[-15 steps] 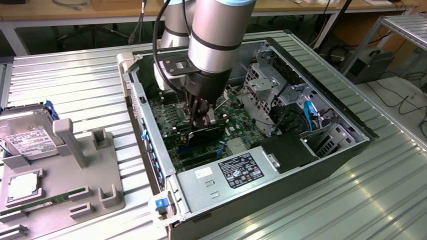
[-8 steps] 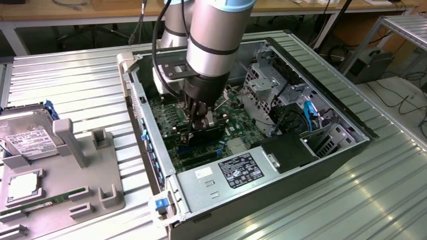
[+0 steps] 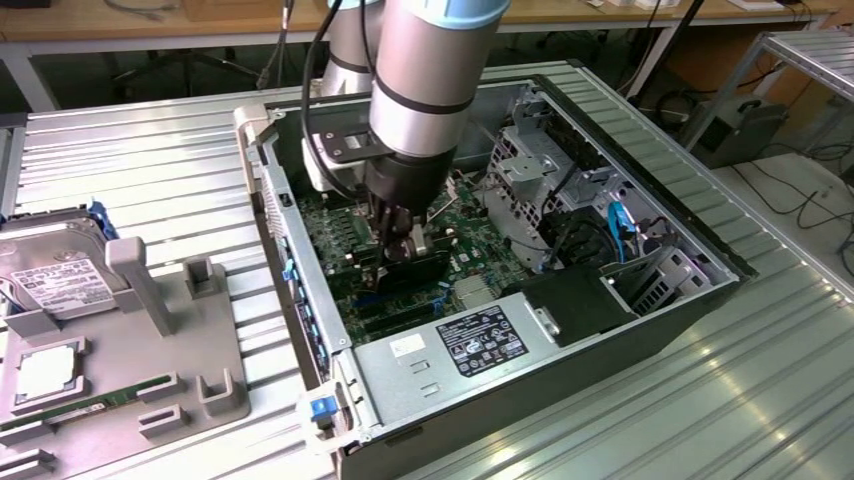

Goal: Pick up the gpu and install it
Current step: 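Press down on the gpu until it lock into place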

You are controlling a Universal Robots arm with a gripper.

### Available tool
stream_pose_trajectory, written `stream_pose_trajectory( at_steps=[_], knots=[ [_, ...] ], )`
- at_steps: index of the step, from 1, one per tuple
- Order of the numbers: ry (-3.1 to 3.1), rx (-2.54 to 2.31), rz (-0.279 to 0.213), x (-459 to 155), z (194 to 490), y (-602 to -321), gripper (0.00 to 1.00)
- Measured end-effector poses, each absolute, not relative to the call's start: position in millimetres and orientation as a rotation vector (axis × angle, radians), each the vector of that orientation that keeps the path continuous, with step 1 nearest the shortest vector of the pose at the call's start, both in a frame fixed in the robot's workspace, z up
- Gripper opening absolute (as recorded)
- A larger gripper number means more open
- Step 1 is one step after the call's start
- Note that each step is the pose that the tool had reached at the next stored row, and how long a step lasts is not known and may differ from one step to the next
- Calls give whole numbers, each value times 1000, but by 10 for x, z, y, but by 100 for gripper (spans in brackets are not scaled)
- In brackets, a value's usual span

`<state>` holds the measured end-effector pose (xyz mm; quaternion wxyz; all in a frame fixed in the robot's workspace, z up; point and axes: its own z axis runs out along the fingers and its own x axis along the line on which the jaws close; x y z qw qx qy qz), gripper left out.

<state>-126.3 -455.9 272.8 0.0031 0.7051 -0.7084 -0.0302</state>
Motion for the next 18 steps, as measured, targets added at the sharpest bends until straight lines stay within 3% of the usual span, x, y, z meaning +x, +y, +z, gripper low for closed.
stream_pose_trajectory(
  at_steps=[14,18],
  knots=[
    [-2224,2214,-90,-1357,2737,-4558,11],
    [-2224,2214,-90,-1358,2915,-4558,11]
  ],
)
